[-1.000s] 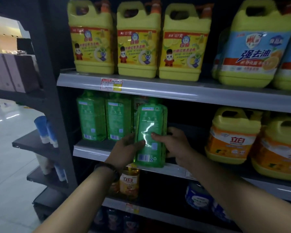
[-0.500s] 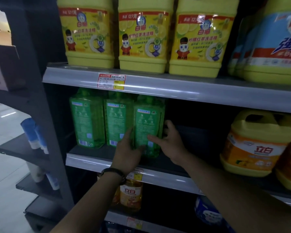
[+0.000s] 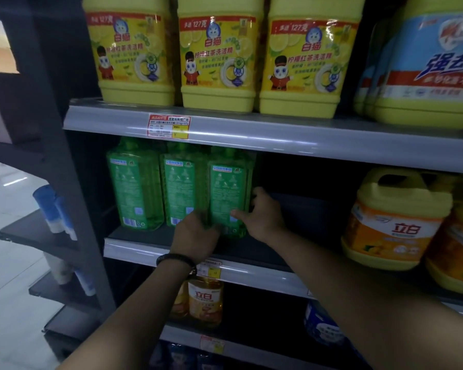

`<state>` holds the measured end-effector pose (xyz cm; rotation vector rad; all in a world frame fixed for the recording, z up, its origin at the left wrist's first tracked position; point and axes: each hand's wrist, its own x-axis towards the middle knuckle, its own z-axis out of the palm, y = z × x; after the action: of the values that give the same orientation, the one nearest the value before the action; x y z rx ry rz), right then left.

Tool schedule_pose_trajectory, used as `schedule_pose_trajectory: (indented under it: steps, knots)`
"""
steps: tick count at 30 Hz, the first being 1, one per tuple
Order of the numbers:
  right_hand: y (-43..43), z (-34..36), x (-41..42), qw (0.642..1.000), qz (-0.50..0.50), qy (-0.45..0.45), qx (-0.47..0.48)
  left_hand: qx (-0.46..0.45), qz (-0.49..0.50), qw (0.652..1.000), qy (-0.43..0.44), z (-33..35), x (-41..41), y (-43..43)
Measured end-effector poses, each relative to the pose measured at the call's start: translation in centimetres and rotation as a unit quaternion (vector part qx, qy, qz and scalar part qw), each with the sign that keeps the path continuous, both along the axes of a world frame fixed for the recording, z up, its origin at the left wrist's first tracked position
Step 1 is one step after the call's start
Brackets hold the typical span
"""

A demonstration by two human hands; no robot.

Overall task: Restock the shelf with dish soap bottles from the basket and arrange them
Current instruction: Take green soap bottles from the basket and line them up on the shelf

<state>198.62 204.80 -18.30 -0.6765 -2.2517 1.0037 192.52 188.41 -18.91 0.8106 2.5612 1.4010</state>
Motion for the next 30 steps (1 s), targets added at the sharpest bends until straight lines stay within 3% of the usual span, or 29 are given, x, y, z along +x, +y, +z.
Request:
schedule_pose_trajectory:
  steps: [4,10,14,19,23,27,30]
  knots:
    - [-0.5,0.5,3.7,1.000,-0.009,-0.021,0.020,-0.003,0.018,0.999,0.044,-0.3,0.9,-1.8]
    - [-0.8,0.1,11.9,0.996,0.047,-0.029,0.069,-0.027,-0.056,0.989,0.133,-1.3,7.1,-4.1]
    - [-0.8,-1.9,19.3,0.992,0.056,-0.054,0.099,-0.048,-0.135,0.984,0.108,-4.5,13.0,-5.6]
    - [-0.4,-9.1,28.3,0.972,0.072,-0.199,0.105,-0.127,-0.206,0.969,0.050,-12.4,19.6,-7.4]
    - [0.5,-16.4,33.7,0.965,0.044,-0.255,0.044,-0.264,-0.253,0.931,0.007,-17.1,23.1,-6.7]
    - [1.3,-23.4,36.7,0.937,0.027,-0.348,-0.027,-0.345,-0.318,0.878,0.090,-20.9,24.7,-5.4]
    - [2.0,-28.0,37.9,0.908,0.032,-0.413,-0.066,-0.365,-0.353,0.860,0.059,-22.4,24.7,-4.2]
